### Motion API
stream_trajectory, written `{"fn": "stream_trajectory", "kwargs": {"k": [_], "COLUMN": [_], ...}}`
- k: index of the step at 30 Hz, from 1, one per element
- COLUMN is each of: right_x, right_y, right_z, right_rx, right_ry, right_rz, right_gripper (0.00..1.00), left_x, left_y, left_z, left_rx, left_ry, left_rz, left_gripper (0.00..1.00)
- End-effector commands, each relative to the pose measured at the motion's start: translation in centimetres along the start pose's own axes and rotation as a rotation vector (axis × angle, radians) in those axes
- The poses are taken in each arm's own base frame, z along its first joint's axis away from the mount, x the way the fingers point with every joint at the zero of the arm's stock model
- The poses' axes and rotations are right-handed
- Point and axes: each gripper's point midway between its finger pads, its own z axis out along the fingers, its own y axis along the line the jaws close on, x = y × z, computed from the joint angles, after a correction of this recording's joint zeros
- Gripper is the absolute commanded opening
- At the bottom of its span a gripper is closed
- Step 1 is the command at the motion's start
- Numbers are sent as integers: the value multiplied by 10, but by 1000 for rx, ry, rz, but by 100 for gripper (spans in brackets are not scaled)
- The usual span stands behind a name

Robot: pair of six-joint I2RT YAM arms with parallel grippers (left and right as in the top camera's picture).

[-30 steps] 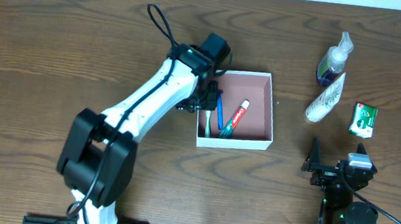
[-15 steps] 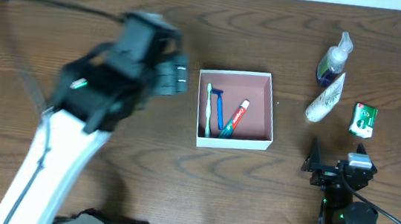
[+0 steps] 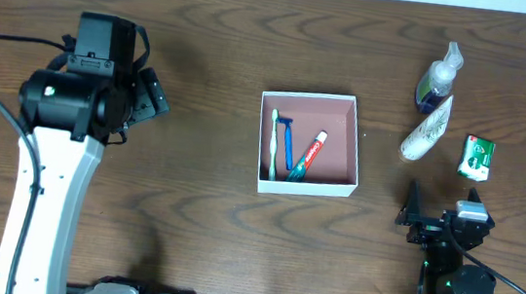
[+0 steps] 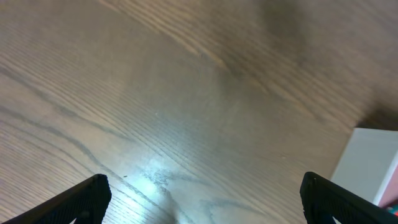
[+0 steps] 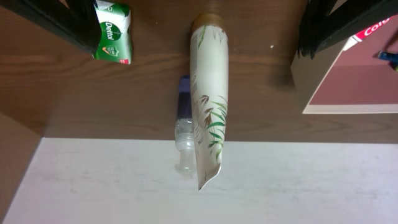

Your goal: Pack container

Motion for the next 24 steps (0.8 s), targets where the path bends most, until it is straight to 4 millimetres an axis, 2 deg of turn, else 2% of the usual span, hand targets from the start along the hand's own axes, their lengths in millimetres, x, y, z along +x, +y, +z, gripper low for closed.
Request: {"fn": "stream_trajectory", "kwargs": {"k": [1, 14, 18, 21, 24], "right_x": [1, -4, -1, -2, -17], "right_y": [3, 5, 24, 27, 33], "right_z": [0, 0, -2, -2, -4], "right_rx": [-14, -24, -133, -155, -198], "right_ry": [0, -19, 1, 7, -41], "right_rz": [-16, -1, 117, 252, 334], "right_gripper": [99, 99, 99, 99, 99], "left_x": [1, 3, 3, 3, 3], "left_y": [3, 7, 7, 7, 7], "left_z": [6, 13, 13, 13, 13], "left_rx": [1, -15, -15, -15, -15], "left_ry": [9, 23, 23, 23, 23], "left_rz": [-33, -38, -38, -38, -38], "left_gripper": [98, 98, 98, 98, 98]}}
